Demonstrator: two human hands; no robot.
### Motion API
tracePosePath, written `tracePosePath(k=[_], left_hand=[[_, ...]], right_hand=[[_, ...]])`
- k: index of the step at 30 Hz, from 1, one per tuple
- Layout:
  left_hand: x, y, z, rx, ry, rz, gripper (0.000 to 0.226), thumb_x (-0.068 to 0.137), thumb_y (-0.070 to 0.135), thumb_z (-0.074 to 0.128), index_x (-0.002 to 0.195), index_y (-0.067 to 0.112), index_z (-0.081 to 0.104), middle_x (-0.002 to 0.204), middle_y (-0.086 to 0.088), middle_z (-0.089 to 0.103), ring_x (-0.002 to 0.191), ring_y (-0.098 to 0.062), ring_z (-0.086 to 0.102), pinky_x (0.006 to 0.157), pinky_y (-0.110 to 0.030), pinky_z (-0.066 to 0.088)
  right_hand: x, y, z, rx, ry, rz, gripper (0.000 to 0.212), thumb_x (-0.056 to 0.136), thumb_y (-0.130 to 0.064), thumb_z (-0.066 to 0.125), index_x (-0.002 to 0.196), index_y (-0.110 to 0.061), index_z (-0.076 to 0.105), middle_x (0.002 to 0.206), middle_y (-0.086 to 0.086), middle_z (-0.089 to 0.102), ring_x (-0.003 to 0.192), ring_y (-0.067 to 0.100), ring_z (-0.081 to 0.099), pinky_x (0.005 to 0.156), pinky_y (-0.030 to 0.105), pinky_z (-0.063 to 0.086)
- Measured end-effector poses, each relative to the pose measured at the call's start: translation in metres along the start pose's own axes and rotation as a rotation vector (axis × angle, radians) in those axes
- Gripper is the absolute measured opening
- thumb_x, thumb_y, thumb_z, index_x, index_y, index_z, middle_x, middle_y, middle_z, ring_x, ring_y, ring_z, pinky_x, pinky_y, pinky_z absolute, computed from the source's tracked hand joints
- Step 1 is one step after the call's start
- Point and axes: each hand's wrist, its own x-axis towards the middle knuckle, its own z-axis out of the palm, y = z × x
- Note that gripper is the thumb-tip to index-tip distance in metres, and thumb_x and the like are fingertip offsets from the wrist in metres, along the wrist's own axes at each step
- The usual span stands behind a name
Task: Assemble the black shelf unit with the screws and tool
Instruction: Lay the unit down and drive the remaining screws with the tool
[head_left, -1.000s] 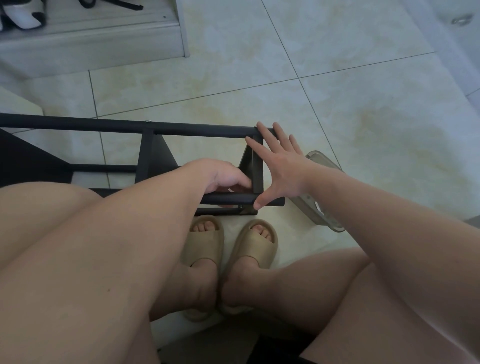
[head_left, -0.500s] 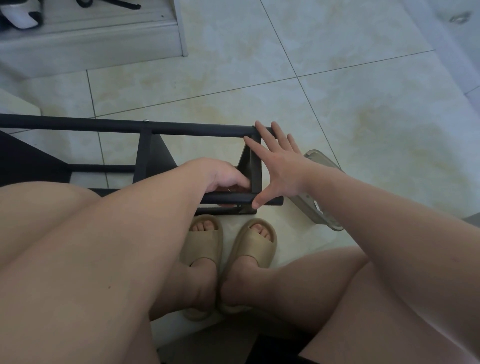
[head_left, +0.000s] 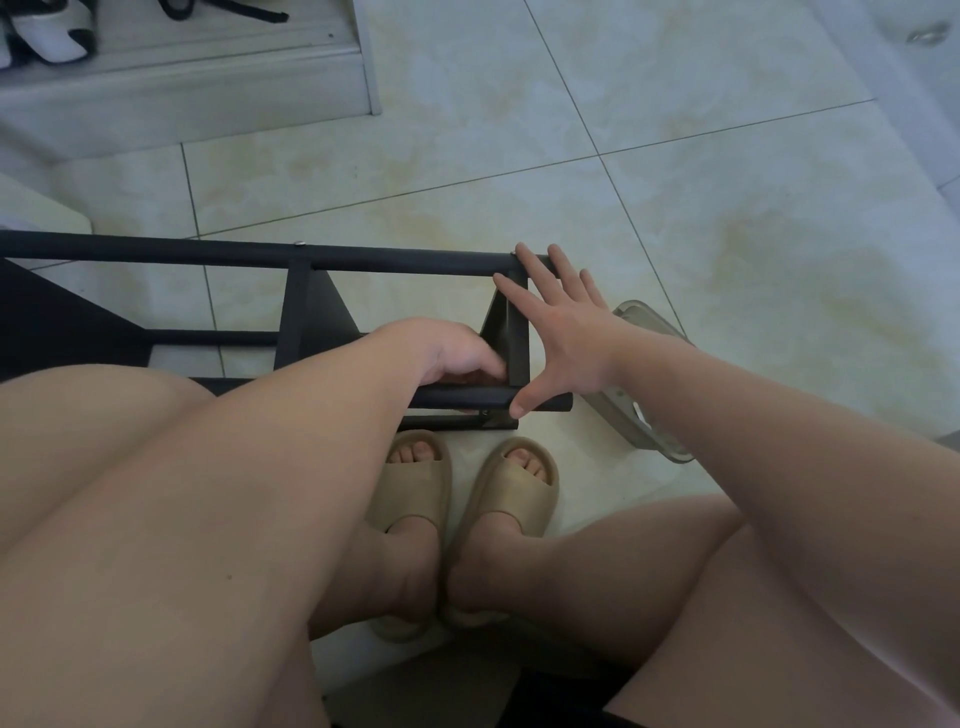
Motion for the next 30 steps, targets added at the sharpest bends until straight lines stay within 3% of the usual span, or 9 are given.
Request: tracePosePath(k=[5,8,10,15,17,20,23,28,30], left_hand=[[-0.0003,-0.0019,-0.0037,-0.055,-0.076,-0.029,0.021,0.085,0.019,0.066,0.1,0.013,0.079,0.115,-0.017,0.072,0.114,-0.037,0.064,0.107,-0.053,0.046],[0.0009,-0.0006,-0.0024,-0.068,-0.082,-0.034,0.015,0.085,0.022,0.068,0.085,0.014,0.08,0.098,-0.016,0.076,0.095,-0.034,0.071,0.092,-0.045,0.057],[0.0008,0.0004,-0.0016,-0.048,-0.071,-0.023,0.013,0.082,0.022,0.071,0.086,0.013,0.079,0.091,-0.013,0.076,0.084,-0.031,0.07,0.083,-0.041,0.058],[-0.0006,-0.0008,-0.0031,-0.033,-0.04,-0.017,0.023,0.082,0.018,0.071,0.104,0.015,0.078,0.109,-0.011,0.074,0.11,-0.033,0.066,0.107,-0.05,0.046],[-0.001,-0.0021,-0.005,-0.065,-0.08,-0.026,0.018,0.085,0.016,0.066,0.097,0.016,0.08,0.11,-0.013,0.074,0.109,-0.033,0.067,0.105,-0.049,0.048],[0.001,-0.0016,-0.0043,-0.095,-0.094,-0.035,0.018,0.085,0.02,0.065,0.083,0.014,0.081,0.1,-0.016,0.076,0.09,-0.032,0.072,0.095,-0.047,0.056],[0.002,0.0004,-0.0008,-0.038,-0.054,-0.038,0.015,0.083,0.023,0.07,0.086,0.012,0.078,0.094,-0.016,0.075,0.083,-0.032,0.07,0.092,-0.045,0.055],[-0.0012,-0.0006,-0.0026,-0.038,-0.058,-0.028,0.026,0.083,0.02,0.071,0.107,0.013,0.076,0.111,-0.012,0.074,0.112,-0.033,0.066,0.106,-0.049,0.047],[-0.0023,-0.0008,-0.0036,-0.062,-0.076,-0.027,0.023,0.087,0.018,0.066,0.107,0.015,0.077,0.116,-0.013,0.071,0.114,-0.033,0.064,0.106,-0.049,0.046]], right_hand=[[0.0003,-0.0003,-0.0002,-0.004,0.0,0.001,0.15,0.054,-0.08,0.08,0.161,-0.024,-0.009,0.164,0.004,-0.031,0.149,0.034,-0.032,0.122,0.056,-0.009],[0.0002,-0.0001,-0.0003,0.002,0.001,-0.001,0.15,0.054,-0.079,0.08,0.161,-0.024,-0.009,0.164,0.004,-0.031,0.149,0.034,-0.032,0.122,0.056,-0.009],[0.0002,0.0003,-0.0001,0.002,0.002,-0.002,0.15,0.054,-0.079,0.08,0.161,-0.025,-0.008,0.164,0.003,-0.031,0.149,0.034,-0.031,0.122,0.056,-0.009],[0.0014,0.001,0.0004,-0.004,0.003,0.0,0.15,0.053,-0.08,0.08,0.161,-0.025,-0.009,0.164,0.003,-0.03,0.149,0.034,-0.031,0.122,0.056,-0.009],[0.0017,0.0008,0.0004,-0.007,0.002,0.001,0.15,0.053,-0.08,0.079,0.161,-0.025,-0.009,0.164,0.003,-0.03,0.149,0.034,-0.032,0.122,0.056,-0.009],[0.0014,0.001,0.0007,-0.001,0.005,0.0,0.15,0.053,-0.08,0.079,0.161,-0.024,-0.009,0.164,0.003,-0.03,0.149,0.034,-0.032,0.121,0.057,-0.009],[0.0008,0.0008,0.0014,0.002,0.004,-0.003,0.15,0.053,-0.08,0.08,0.161,-0.025,-0.008,0.164,0.003,-0.03,0.149,0.034,-0.032,0.122,0.057,-0.009],[0.0011,0.001,0.0006,0.003,0.003,-0.001,0.151,0.053,-0.081,0.08,0.162,-0.024,-0.008,0.164,0.004,-0.031,0.149,0.034,-0.032,0.122,0.057,-0.009],[0.0011,0.0007,0.0006,0.005,0.002,-0.001,0.151,0.053,-0.081,0.079,0.162,-0.024,-0.008,0.164,0.003,-0.031,0.149,0.034,-0.032,0.122,0.057,-0.01]])
